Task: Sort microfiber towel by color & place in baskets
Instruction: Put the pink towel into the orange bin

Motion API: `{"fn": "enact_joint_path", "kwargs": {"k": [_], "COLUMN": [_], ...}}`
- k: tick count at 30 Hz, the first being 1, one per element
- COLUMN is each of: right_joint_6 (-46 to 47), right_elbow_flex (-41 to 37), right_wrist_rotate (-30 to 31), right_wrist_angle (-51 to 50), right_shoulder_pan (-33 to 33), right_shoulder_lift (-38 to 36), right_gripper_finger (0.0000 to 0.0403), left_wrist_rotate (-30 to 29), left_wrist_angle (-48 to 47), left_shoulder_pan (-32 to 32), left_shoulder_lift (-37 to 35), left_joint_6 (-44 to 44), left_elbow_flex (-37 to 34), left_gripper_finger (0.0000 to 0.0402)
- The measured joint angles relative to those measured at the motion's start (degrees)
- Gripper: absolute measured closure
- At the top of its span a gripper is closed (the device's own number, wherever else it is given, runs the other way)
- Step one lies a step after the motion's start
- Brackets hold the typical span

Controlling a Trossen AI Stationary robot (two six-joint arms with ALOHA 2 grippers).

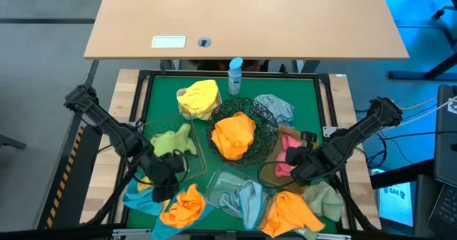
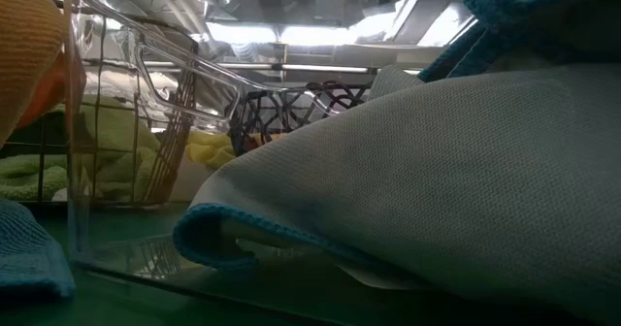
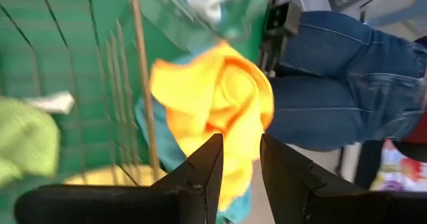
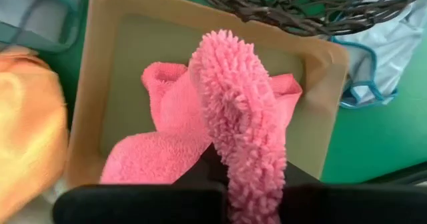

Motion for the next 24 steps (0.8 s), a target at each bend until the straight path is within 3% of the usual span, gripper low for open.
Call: {"fn": "enact_joint_path", "kwargs": {"k": [9, 12, 17, 24], "right_joint_6": [-0.2, -0.3, 0.0, -1.3], "right_elbow_flex": [-8.2, -9.9, -10.7, -10.6], "right_wrist_rotate": [-0.7, -0.3, -0.1, -1.5], "right_wrist_angle": [6.9, 8.4, 9.6, 10.2], "right_shoulder_pan": [0.0, 0.0, 0.0, 0.0], "right_shoulder_lift": [0.0, 0.0, 0.0, 0.0], "right_gripper_finger": [0.0389, 0.0389, 0.0388, 0.0387], "left_wrist_rotate": [-0.1, -3.3, -7.4, -8.0], "left_wrist_angle": [0.0, 0.1, 3.5, 8.7], "left_shoulder_pan": [-6.8, -8.8, -10.8, -11.3], "left_shoulder_lift": [0.0, 0.1, 2.5, 9.0], "left_joint_6": [-14.9, -18.1, -19.5, -19.5], "left_elbow_flex": [0.0, 0.0, 0.0, 0.0], "left_gripper_finger": [0.0308, 0.0308, 0.0308, 0.0308]}}
